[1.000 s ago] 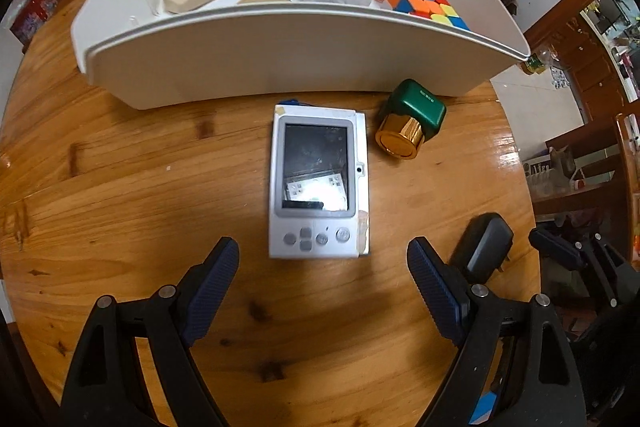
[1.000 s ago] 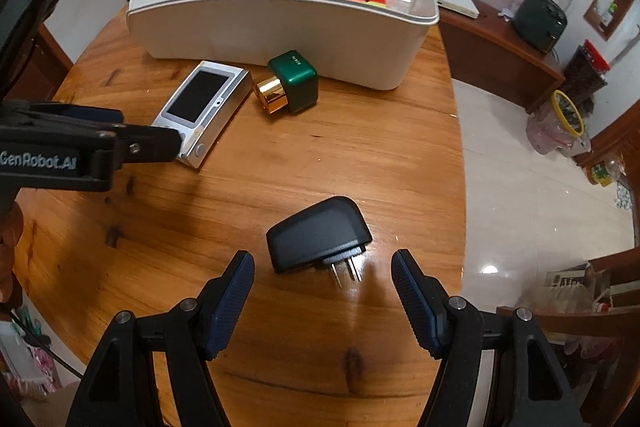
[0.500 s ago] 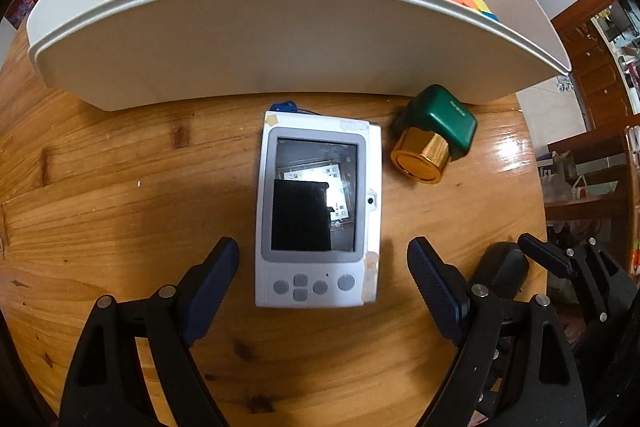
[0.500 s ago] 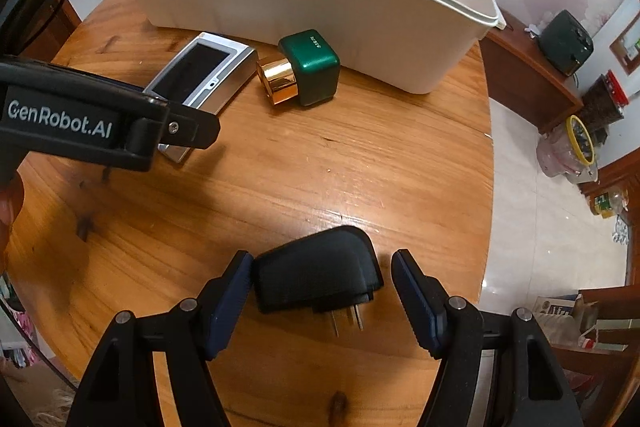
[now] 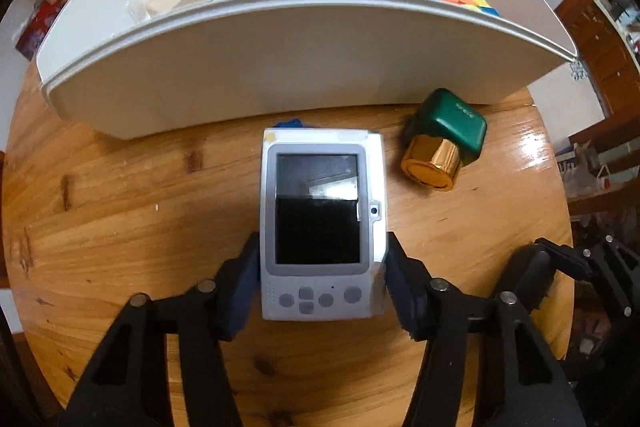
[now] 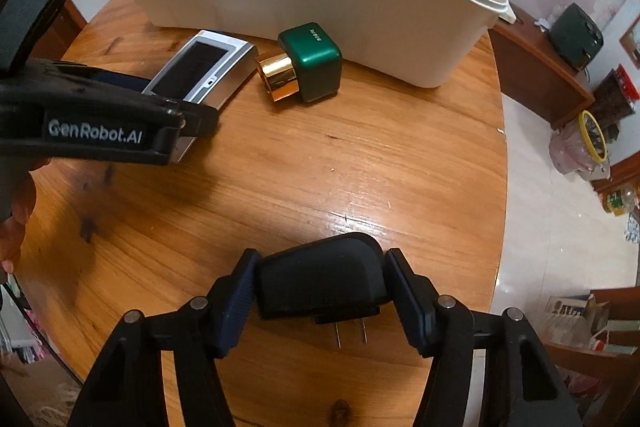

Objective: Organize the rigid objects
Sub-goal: 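Lift the screen device and plug adapter and carry both over the white bin, then open both tools to drop the screen device and plug adapter into the bin, then withdraw both tools from the bin back over the table, then grasp the green-and-gold cube object with the right tool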

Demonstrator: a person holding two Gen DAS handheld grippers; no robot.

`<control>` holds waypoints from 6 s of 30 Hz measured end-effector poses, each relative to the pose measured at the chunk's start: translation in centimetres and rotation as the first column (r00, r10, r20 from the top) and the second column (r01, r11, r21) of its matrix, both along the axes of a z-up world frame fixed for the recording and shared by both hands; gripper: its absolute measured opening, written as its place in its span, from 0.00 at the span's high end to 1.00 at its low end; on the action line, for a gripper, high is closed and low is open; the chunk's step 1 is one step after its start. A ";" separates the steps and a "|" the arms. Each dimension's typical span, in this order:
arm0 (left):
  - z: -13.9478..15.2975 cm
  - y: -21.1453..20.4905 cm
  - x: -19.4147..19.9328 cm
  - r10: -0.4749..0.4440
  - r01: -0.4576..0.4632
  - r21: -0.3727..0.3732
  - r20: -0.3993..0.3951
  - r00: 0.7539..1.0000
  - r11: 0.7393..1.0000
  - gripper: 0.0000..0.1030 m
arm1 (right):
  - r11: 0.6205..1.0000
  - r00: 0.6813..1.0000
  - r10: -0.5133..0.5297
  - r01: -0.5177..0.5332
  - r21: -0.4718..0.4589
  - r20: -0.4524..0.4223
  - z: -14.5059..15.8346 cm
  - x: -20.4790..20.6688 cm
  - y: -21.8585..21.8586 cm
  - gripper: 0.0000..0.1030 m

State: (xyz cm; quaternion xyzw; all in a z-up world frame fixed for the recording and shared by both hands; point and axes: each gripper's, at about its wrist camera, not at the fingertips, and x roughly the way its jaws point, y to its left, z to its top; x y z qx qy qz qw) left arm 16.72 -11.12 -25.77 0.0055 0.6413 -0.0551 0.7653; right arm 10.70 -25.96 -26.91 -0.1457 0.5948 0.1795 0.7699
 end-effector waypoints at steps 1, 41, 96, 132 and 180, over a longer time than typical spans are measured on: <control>0.2 -0.2 -0.2 -0.002 0.002 0.004 0.004 1.000 1.000 0.41 | 1.000 1.000 -0.005 0.005 0.000 0.003 0.0 -0.1 0.0 0.39; 16.5 5.6 0.0 0.034 0.003 -0.172 0.212 0.977 0.985 0.41 | 0.984 0.955 -0.145 0.113 0.135 0.257 16.1 0.2 1.5 0.39; 8.0 8.1 17.0 -0.049 0.052 -0.030 0.105 0.993 0.998 0.07 | 0.943 0.941 -0.333 0.333 0.005 0.066 7.9 22.8 6.8 0.32; 20.6 4.7 -1.0 -0.027 0.049 -0.048 0.379 0.925 0.998 0.07 | 0.980 0.922 -0.187 0.151 0.129 0.339 20.0 2.9 2.4 0.32; 5.7 11.8 -3.9 0.218 -0.200 -0.152 0.112 0.970 0.968 0.07 | 1.000 0.978 -0.023 0.021 0.015 0.206 0.9 7.3 6.3 0.36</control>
